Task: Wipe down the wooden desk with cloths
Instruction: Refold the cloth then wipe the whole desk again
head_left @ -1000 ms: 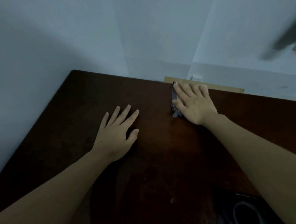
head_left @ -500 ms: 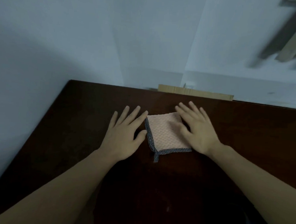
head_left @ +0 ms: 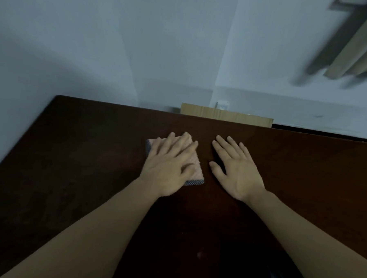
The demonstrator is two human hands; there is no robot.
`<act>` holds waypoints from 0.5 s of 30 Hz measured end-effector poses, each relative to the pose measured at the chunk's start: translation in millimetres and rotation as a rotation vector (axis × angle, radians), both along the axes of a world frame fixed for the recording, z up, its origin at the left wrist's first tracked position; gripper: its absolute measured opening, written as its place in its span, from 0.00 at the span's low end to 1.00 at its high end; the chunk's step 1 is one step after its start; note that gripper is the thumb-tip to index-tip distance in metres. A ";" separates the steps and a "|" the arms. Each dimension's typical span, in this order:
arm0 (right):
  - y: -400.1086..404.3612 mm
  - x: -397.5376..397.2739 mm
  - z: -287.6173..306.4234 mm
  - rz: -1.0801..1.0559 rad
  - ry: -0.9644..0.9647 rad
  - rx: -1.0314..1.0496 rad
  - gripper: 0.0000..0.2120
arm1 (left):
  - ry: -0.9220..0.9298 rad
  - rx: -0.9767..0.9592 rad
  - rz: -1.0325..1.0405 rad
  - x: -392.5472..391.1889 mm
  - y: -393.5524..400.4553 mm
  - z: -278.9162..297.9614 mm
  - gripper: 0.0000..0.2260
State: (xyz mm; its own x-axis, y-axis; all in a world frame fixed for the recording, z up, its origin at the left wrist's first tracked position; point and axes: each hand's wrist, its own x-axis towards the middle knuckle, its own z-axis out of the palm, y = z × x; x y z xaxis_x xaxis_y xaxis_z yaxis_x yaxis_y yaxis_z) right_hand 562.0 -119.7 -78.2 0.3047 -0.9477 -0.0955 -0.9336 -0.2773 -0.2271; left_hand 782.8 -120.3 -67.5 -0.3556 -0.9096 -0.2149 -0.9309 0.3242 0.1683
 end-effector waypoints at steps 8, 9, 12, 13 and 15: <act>1.5 5.7 5.0 -0.038 -0.010 0.007 0.35 | -0.060 -0.008 0.163 24.9 -14.0 0.8 0.30; 0.9 9.3 6.3 -0.060 -0.023 0.012 0.33 | -0.043 -0.016 0.116 26.2 -2.8 0.9 0.30; -0.4 29.6 12.7 -0.165 -0.067 0.070 0.29 | -0.011 -0.012 -0.092 40.2 27.6 0.3 0.31; 0.9 37.1 13.5 -0.194 -0.073 0.094 0.29 | -0.019 -0.010 -0.155 47.0 33.3 -0.6 0.31; 5.7 50.1 10.0 -0.220 -0.021 0.100 0.29 | -0.042 -0.008 -0.213 62.0 32.9 -1.4 0.31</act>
State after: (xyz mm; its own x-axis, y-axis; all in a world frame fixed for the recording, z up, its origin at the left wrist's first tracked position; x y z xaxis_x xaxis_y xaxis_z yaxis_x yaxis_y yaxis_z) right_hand 612.1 -114.0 -68.3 0.0949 -0.9777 -0.1875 -0.9638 -0.0431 -0.2630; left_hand 844.9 -87.4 -69.0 -0.5308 -0.8167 -0.2265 -0.8474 0.5153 0.1278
